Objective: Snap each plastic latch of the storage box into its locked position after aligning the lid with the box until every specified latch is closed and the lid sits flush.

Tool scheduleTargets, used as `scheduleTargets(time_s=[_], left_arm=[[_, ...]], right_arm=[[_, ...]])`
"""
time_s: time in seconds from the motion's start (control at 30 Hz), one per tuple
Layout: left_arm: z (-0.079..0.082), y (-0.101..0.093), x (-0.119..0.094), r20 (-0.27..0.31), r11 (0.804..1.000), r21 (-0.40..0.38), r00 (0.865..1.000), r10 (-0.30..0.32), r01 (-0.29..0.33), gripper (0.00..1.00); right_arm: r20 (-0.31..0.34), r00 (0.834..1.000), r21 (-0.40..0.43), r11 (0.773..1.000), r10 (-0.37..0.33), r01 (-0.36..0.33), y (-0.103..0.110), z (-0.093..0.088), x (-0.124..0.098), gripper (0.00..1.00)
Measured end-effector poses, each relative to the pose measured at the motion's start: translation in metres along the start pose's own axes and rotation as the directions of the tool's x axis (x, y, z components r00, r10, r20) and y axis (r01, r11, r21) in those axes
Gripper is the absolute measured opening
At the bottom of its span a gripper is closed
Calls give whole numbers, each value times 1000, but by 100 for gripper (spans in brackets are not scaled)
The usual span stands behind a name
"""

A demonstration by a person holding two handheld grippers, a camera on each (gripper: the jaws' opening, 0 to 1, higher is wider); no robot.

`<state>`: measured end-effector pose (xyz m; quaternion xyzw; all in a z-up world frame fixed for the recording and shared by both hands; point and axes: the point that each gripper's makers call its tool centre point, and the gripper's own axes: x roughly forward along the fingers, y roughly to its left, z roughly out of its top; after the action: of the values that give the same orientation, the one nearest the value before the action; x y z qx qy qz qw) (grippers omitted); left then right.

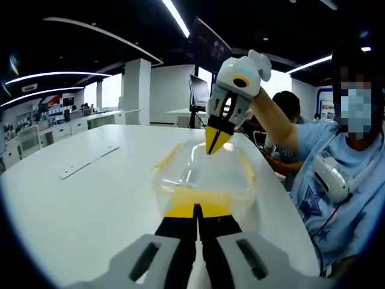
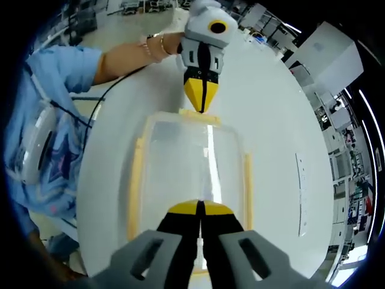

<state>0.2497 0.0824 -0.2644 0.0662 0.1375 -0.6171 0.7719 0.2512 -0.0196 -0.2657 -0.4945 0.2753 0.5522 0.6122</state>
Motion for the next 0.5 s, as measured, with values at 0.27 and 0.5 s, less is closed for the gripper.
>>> scheduleTargets(time_s=[0.27, 0.5], left_arm=[[-1, -2, 4, 2, 1000, 28, 1000, -8, 8, 0], [-1, -1, 5, 1, 995, 97, 1000, 1, -1, 0]], right_arm=[[-18, 1000, 6, 1000, -2, 2, -1, 0, -1, 0], [-34, 999, -2, 1000, -17, 17, -1, 0, 0, 0]])
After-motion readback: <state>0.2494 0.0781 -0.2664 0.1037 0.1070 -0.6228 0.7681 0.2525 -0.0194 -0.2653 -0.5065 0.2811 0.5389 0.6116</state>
